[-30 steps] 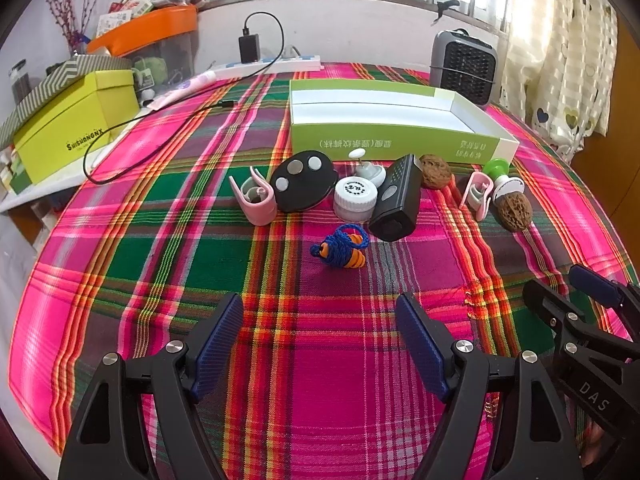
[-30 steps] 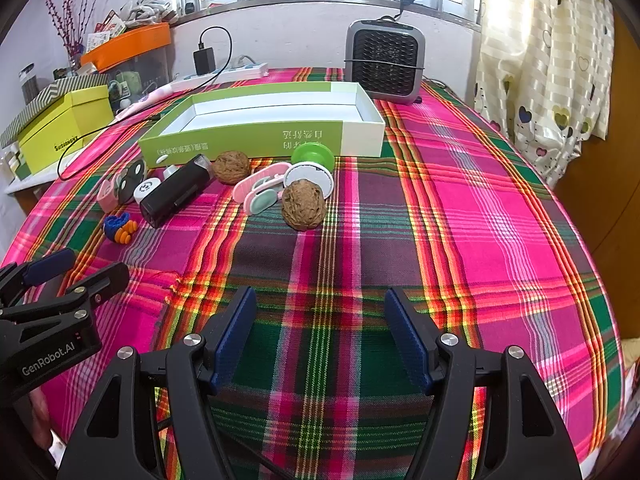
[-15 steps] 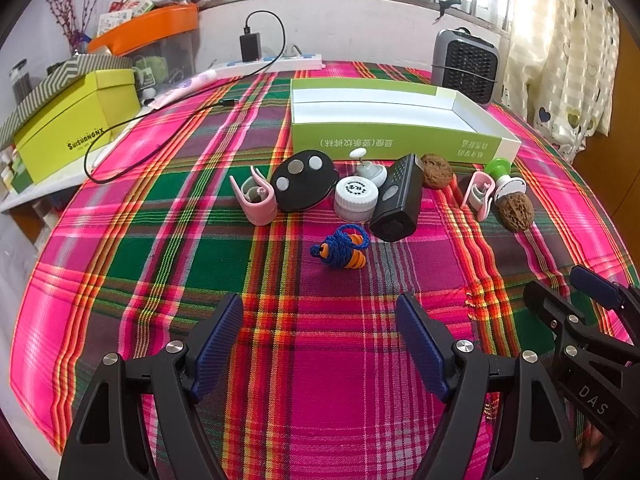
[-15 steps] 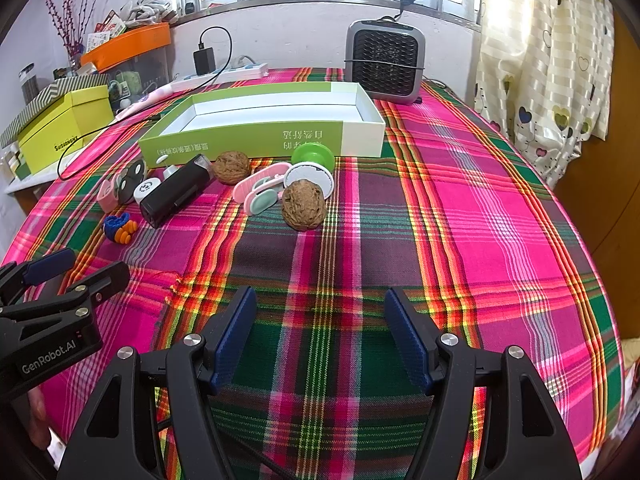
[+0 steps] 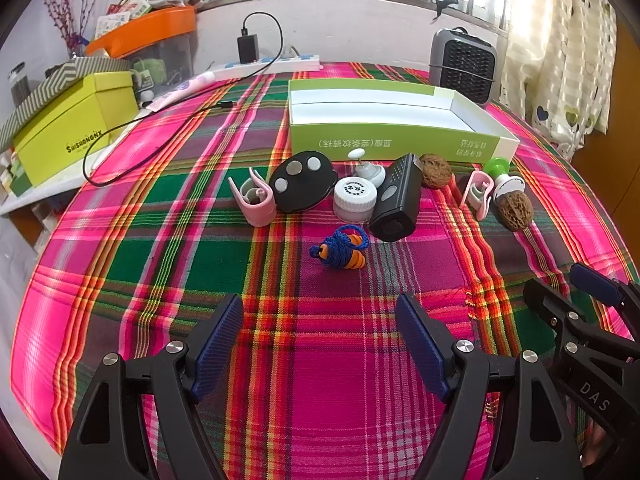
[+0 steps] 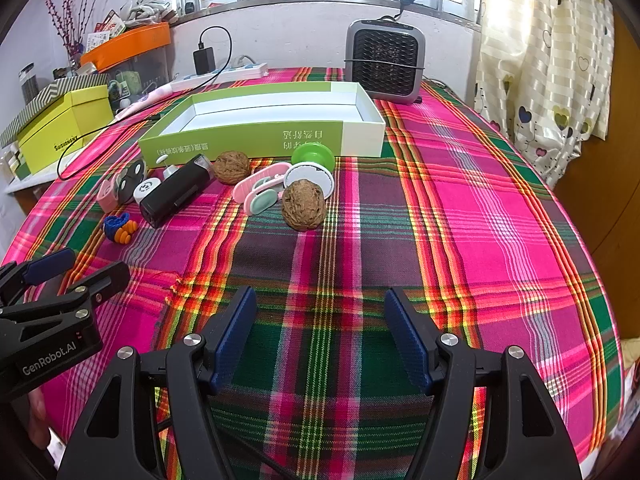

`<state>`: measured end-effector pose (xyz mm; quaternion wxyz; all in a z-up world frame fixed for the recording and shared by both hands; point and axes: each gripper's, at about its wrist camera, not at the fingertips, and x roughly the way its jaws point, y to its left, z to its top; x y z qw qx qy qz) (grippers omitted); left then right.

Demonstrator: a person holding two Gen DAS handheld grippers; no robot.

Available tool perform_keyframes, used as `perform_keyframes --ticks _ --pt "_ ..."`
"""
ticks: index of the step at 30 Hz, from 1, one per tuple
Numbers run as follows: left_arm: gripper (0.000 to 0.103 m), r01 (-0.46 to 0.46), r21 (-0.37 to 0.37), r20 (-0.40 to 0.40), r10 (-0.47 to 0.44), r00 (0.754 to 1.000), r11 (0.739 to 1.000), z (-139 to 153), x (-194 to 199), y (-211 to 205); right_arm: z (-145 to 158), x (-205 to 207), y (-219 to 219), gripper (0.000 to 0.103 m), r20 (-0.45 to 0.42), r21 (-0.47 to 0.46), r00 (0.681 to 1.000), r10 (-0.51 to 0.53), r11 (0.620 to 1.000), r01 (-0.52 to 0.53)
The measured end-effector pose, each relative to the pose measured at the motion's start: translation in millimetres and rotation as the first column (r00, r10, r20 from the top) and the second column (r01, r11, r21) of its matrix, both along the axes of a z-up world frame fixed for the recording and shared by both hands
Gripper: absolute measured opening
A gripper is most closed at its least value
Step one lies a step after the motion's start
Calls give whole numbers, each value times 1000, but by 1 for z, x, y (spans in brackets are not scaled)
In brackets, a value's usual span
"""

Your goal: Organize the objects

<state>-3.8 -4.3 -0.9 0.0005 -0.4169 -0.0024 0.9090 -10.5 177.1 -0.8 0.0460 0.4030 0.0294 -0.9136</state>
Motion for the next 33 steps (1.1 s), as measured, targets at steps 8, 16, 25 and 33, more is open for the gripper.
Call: perform_keyframes --ticks 8,16,25,33 --pt "78 0 0 1 0 1000 1000 0 0 0 0 -1 0 67 1 0 1000 0 1000 0" --pt "78 24 7 9 -24 1000 1000 1 -2 -1 -1 -2 2 67 13 -7 1000 27 1000 -27" --pt "77 60 54 12 -61 998 997 4 -12 -10 -1 -22 2 67 39 -6 994 104 995 -104" --pt "77 71 15 7 -72 997 997 3 -23 -6 -1 -41 -2 67 60 -3 988 140 990 -140"
